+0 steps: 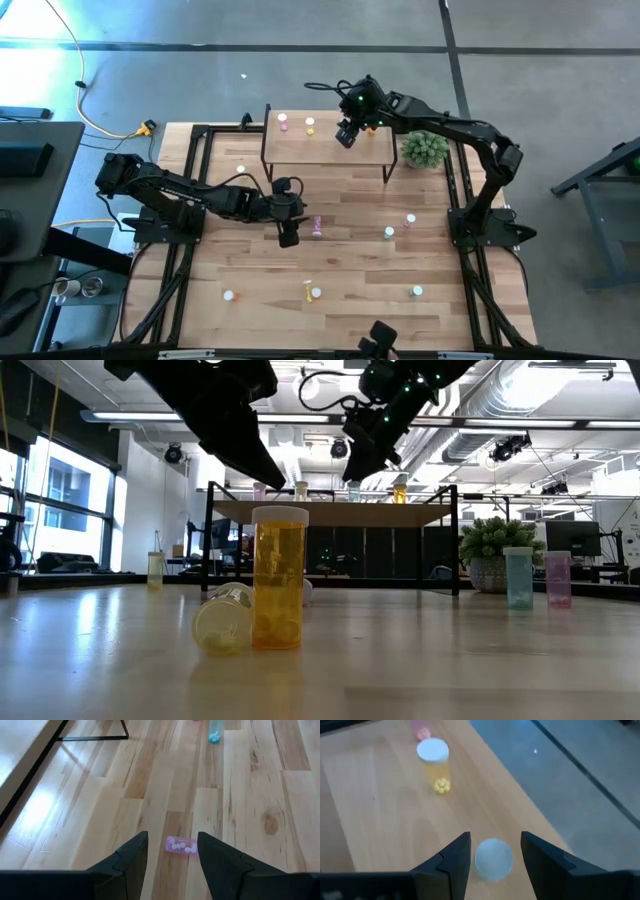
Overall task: Pick and place medicine bottles onto shelf by color
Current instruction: Put the left orange pill bottle aligned with the other orange pill bottle on the shelf
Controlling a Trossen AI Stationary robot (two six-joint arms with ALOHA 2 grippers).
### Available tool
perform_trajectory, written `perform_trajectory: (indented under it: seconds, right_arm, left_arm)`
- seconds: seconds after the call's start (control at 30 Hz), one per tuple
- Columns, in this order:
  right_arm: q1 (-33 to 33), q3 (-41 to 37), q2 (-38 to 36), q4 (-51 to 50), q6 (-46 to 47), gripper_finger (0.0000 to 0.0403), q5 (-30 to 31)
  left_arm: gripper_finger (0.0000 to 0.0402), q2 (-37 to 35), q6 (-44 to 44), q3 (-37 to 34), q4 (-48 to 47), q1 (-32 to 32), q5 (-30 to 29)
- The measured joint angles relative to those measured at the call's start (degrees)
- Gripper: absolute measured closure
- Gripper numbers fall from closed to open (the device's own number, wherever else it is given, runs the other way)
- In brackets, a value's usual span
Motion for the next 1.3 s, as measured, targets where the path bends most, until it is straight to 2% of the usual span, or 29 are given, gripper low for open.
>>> perform_trajectory:
  seconds: [0.23,0.47,0.8,0.97,1.1,1.3]
  right_arm:
    - [0.0,4.9,0.0,-1.9,-0.8,0.0237,0.0]
    - [1.2,11.9,-0.1,-12.4,-1.5,0.0237,0.1]
    - [8.3,12.7,-1.0,-28.6,-2.8,0.0237,-0.9]
    - [13.2,12.5,-1.0,-33.0,-1.6,0.0237,-1.0]
    - [16.9,7.3,-2.7,-31.8,-1.2,0.0237,-1.0]
    - [20.4,-8.0,-9.6,-22.1,5.3,0.0237,0.1]
  left_arm:
    - [0.0241,0.0,0.3,0.0,0.0,0.0,0.0]
    - [0.0241,0.0,1.5,0.0,-0.9,0.0,0.1]
    - [0.0241,0.0,1.0,0.0,-1.9,0.0,0.1]
    - [0.0241,0.0,-0.2,0.0,-4.9,-0.1,0.3]
    - [0.0241,0.0,-3.5,0.0,-7.3,-0.2,1.8]
    - [0.0241,0.0,-4.6,0.0,-7.4,-1.3,4.7]
